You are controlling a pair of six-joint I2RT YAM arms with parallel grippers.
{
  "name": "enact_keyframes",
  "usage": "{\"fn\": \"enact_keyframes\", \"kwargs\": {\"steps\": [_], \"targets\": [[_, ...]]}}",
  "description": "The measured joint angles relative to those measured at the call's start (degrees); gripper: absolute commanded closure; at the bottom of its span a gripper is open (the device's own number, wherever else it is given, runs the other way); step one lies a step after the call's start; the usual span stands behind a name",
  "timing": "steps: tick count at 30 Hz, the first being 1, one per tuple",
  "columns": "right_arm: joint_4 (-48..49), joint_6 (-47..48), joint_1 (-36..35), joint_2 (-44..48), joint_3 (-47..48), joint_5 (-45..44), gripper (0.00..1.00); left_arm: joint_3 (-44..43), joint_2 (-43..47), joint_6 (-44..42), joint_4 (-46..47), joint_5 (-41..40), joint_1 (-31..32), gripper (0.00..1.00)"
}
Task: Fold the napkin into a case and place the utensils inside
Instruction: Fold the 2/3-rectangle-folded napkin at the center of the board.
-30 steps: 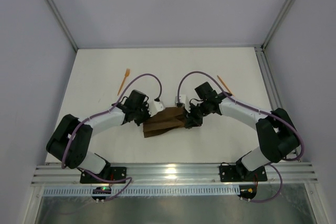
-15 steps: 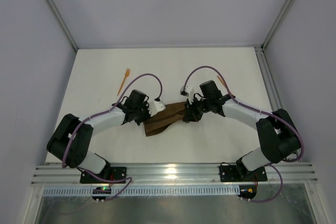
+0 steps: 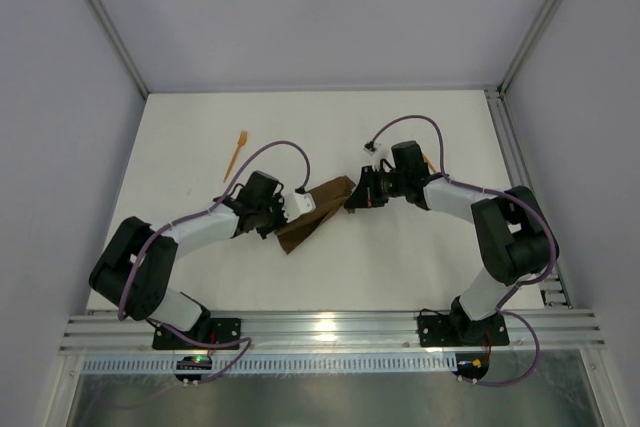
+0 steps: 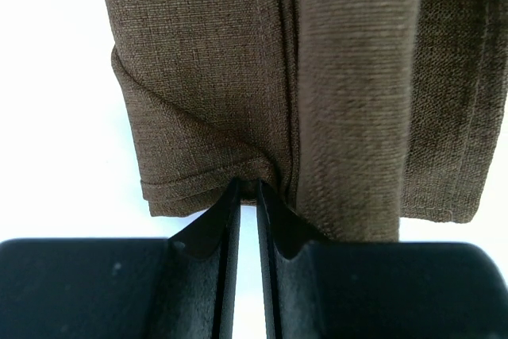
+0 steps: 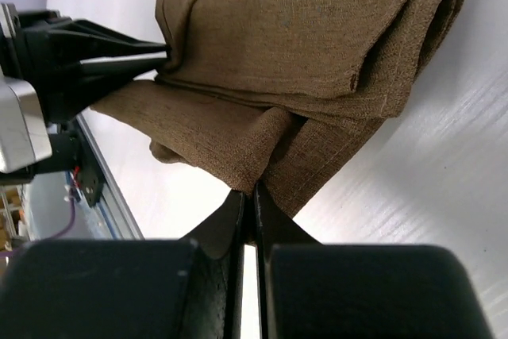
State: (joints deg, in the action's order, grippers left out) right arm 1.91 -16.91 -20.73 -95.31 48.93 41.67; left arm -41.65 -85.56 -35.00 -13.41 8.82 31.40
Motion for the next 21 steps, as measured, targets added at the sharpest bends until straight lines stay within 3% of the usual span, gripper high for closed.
{"fn": "enact_keyframes", "kwargs": {"steps": [11, 21], "targets": [[8.66, -14.14, -1.66, -4.22, 1.09, -3.87, 0.93, 0.0, 0.0, 0.0, -0.09, 1.14, -0.02, 0.85], [25.18, -34.42, -5.2, -13.73, 1.31, -8.17, 0.91, -0.74, -0.72, -0.02, -0.57, 1.46, -0.02, 0.85]]}}
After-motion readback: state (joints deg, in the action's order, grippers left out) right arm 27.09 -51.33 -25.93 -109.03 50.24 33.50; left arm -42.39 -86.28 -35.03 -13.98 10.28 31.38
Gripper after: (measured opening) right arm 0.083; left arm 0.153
